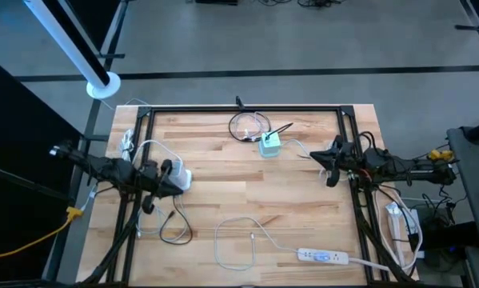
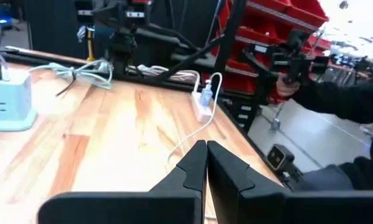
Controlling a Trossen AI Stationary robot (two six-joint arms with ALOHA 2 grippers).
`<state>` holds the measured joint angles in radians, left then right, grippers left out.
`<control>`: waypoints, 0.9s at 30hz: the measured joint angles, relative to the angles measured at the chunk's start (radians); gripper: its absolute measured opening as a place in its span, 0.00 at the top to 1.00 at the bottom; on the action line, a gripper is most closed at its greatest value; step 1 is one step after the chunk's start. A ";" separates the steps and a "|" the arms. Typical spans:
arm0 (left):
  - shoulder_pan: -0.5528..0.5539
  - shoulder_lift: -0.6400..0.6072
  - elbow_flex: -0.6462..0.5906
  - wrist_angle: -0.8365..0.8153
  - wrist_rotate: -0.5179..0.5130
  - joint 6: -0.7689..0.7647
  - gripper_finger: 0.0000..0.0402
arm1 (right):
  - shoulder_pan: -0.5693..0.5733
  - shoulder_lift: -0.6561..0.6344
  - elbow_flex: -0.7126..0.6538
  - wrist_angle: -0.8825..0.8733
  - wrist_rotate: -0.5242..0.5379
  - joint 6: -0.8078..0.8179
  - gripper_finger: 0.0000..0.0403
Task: Insert USB
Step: Adjust the middle left white outlet extension
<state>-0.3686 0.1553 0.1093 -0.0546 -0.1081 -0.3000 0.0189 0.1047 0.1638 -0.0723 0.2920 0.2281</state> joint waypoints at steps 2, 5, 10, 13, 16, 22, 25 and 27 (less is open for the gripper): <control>-0.014 0.025 0.002 -0.009 -0.021 -0.005 1.00 | 0.000 0.000 0.000 -0.002 0.000 0.001 1.00; -0.024 0.049 0.024 -0.043 -0.074 -0.005 1.00 | 0.000 0.001 0.000 -0.003 0.010 0.009 1.00; -0.022 0.081 0.100 -0.159 -0.189 0.098 1.00 | 0.000 0.002 0.000 -0.003 0.043 0.010 1.00; -0.022 0.097 0.151 -0.179 -0.193 0.126 1.00 | 0.000 0.004 -0.001 -0.004 0.045 0.015 1.00; -0.023 0.113 0.202 -0.199 -0.198 0.154 1.00 | 0.000 0.005 -0.002 -0.005 0.048 0.020 1.00; -0.024 0.159 0.287 -0.374 -0.189 0.064 1.00 | 0.000 0.010 -0.005 -0.020 0.051 0.043 1.00; -0.030 0.215 0.300 -0.654 -0.188 -0.205 1.00 | 0.000 0.020 -0.010 -0.042 0.052 0.062 1.00; -0.031 0.247 0.314 -0.734 -0.189 -0.314 1.00 | 0.000 0.025 -0.020 -0.051 0.059 0.069 1.00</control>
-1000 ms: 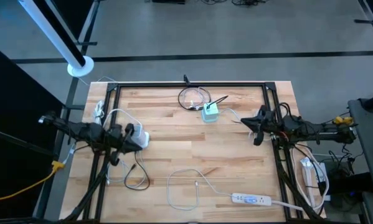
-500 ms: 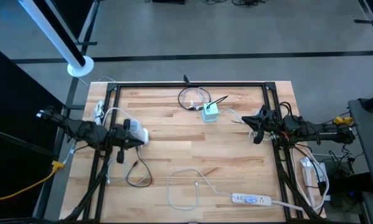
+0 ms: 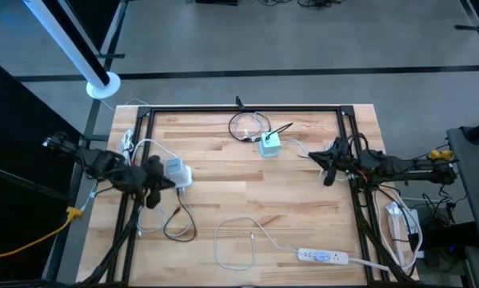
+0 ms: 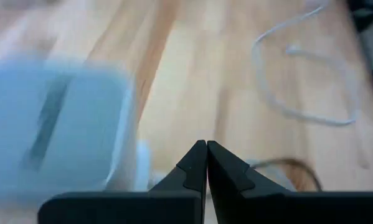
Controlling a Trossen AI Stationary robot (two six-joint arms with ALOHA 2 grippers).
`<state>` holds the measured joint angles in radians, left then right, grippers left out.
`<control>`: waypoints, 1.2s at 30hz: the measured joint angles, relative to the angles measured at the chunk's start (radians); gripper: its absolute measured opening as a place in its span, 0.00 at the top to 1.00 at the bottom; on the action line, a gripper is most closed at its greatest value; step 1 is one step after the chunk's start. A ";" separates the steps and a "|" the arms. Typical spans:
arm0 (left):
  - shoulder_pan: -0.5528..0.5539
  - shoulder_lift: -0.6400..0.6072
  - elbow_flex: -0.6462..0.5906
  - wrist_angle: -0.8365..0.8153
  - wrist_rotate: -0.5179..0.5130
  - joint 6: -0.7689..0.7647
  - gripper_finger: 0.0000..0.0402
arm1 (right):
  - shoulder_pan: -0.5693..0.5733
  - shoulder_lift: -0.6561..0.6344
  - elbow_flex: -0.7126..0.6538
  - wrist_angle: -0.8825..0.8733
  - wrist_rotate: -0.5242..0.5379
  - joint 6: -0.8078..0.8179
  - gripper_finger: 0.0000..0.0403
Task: Insert USB
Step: Adjust the middle left white outlet extension
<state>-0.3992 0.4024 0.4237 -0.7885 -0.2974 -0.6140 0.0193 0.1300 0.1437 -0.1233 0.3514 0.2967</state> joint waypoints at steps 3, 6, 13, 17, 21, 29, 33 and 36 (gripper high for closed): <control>0.001 0.051 0.014 -0.008 -0.026 -0.107 1.00 | 0.000 0.008 -0.012 0.005 0.039 0.020 1.00; 0.001 0.102 0.020 0.011 -0.037 -0.118 1.00 | 0.000 0.009 -0.024 0.006 0.045 0.030 1.00; 0.001 0.209 -0.064 0.065 -0.201 -0.138 1.00 | 0.000 0.009 -0.028 0.012 0.044 0.046 1.00; 0.001 0.218 -0.137 0.259 -0.307 -0.020 1.00 | 0.000 0.009 -0.028 0.020 0.044 0.045 1.00; 0.002 0.227 -0.210 0.454 -0.413 0.097 1.00 | 0.000 0.009 -0.028 0.028 0.043 0.045 1.00; -0.005 0.181 -0.276 0.621 -0.471 0.240 1.00 | 0.000 0.009 -0.028 0.032 0.042 0.045 1.00; -0.006 0.098 -0.276 0.712 -0.431 0.405 1.00 | 0.000 0.009 -0.028 0.014 0.041 0.011 1.00; -0.005 0.018 -0.308 0.744 -0.349 0.455 1.00 | 0.000 0.009 -0.028 -0.044 0.032 -0.034 1.00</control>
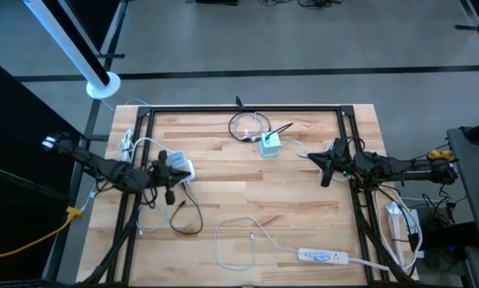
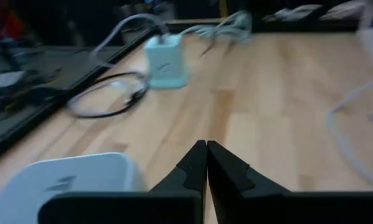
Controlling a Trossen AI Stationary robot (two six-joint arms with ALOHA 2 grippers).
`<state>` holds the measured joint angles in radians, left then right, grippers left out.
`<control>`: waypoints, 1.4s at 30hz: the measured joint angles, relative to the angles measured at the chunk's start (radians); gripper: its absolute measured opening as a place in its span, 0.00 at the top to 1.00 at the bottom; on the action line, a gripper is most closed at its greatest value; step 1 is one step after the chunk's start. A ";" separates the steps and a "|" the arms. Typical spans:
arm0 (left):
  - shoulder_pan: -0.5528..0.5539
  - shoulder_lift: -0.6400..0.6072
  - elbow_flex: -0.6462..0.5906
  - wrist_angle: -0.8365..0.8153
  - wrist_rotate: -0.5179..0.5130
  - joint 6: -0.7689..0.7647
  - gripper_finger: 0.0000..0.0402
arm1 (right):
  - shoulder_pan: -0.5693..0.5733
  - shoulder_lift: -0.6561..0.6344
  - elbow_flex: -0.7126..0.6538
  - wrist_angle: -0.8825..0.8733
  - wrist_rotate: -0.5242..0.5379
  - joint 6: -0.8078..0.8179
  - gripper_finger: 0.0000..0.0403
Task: Insert USB
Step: Adjust the middle left white outlet extension
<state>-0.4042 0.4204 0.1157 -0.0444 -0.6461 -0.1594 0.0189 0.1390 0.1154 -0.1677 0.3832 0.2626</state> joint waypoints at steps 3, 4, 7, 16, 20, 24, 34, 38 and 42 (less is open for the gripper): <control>0.000 -0.088 -0.062 0.086 0.081 0.022 1.00 | 0.000 0.000 0.000 -0.033 0.001 -0.001 1.00; 0.001 -0.117 -0.086 0.136 0.103 0.031 1.00 | 0.000 0.000 0.000 -0.032 0.000 -0.002 1.00; 0.014 -0.173 -0.107 0.177 0.145 0.055 1.00 | 0.000 0.000 0.000 -0.011 -0.034 -0.029 1.00; 0.112 -0.243 -0.106 0.183 0.180 0.094 1.00 | 0.000 -0.001 0.000 0.064 -0.138 -0.157 1.00; 0.178 -0.245 -0.106 0.183 0.199 0.099 1.00 | 0.000 -0.002 0.000 0.075 -0.151 -0.177 1.00; 0.234 -0.239 -0.106 0.175 0.223 0.109 1.00 | 0.000 -0.002 0.000 0.075 -0.151 -0.177 1.00; 0.260 -0.247 -0.094 0.157 0.319 0.078 1.00 | 0.000 0.000 0.000 0.075 -0.147 -0.177 1.00; 0.246 -0.274 -0.091 0.136 0.425 0.118 1.00 | 0.000 0.000 -0.006 0.076 -0.142 -0.174 1.00; 0.245 -0.306 -0.092 0.098 0.498 0.136 1.00 | 0.000 0.000 -0.014 0.076 -0.140 -0.167 1.00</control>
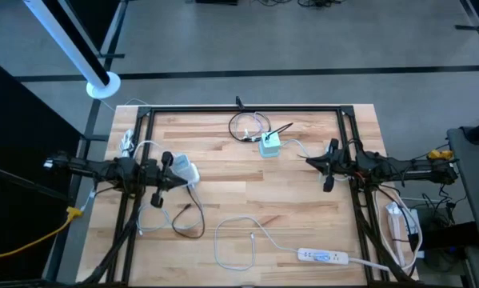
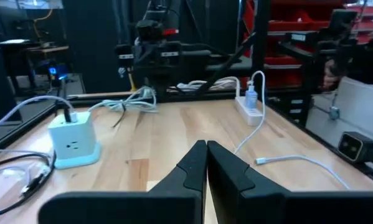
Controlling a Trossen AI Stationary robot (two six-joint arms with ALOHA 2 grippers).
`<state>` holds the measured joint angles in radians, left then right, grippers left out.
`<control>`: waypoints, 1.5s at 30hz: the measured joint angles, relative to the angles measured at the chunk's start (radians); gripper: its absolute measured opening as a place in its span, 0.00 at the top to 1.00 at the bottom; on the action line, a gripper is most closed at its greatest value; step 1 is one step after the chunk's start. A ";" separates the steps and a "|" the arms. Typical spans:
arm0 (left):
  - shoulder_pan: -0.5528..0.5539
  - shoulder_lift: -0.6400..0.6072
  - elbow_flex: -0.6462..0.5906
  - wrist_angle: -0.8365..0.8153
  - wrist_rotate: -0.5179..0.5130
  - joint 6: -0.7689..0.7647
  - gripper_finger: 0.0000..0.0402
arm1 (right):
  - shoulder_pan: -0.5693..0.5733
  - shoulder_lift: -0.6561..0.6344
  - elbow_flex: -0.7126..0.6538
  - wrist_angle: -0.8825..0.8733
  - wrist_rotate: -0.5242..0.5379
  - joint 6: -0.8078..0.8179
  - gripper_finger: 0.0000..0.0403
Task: Insert USB
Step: Adjust the middle left white outlet extension
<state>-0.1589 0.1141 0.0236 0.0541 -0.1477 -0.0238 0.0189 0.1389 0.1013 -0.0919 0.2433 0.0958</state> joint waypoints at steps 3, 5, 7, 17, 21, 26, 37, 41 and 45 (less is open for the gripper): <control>0.000 -0.024 -0.001 -0.028 0.055 0.013 1.00 | 0.000 0.000 -0.006 0.000 0.001 0.005 1.00; 0.000 -0.039 -0.001 -0.048 0.090 0.022 1.00 | 0.000 0.000 -0.010 0.000 0.002 0.008 1.00; 0.017 -0.044 -0.005 -0.055 0.086 0.017 1.00 | 0.000 0.000 -0.022 0.000 0.006 0.008 1.00; 0.105 0.074 -0.012 -0.041 0.089 -0.053 1.00 | 0.000 0.008 -0.052 0.031 0.045 0.025 1.00; 0.106 0.148 -0.015 -0.002 0.121 -0.044 1.00 | 0.000 0.007 -0.052 0.032 0.045 0.026 1.00; 0.107 0.182 -0.011 0.194 0.269 0.005 1.00 | 0.000 0.007 -0.053 0.036 0.045 0.029 1.00; 0.110 0.191 0.043 0.125 0.265 -0.077 1.00 | 0.000 0.008 -0.054 0.046 0.045 0.045 1.00; 0.110 0.192 0.225 -0.196 0.023 -0.051 1.00 | 0.000 0.008 -0.054 0.046 0.045 0.045 1.00; 0.110 0.230 0.360 -0.546 -0.138 -0.091 1.00 | 0.000 0.008 -0.054 0.046 0.046 0.044 1.00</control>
<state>-0.0492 0.3438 0.3831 -0.4917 -0.2856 -0.1147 0.0189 0.1467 0.0475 -0.0463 0.2895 0.1398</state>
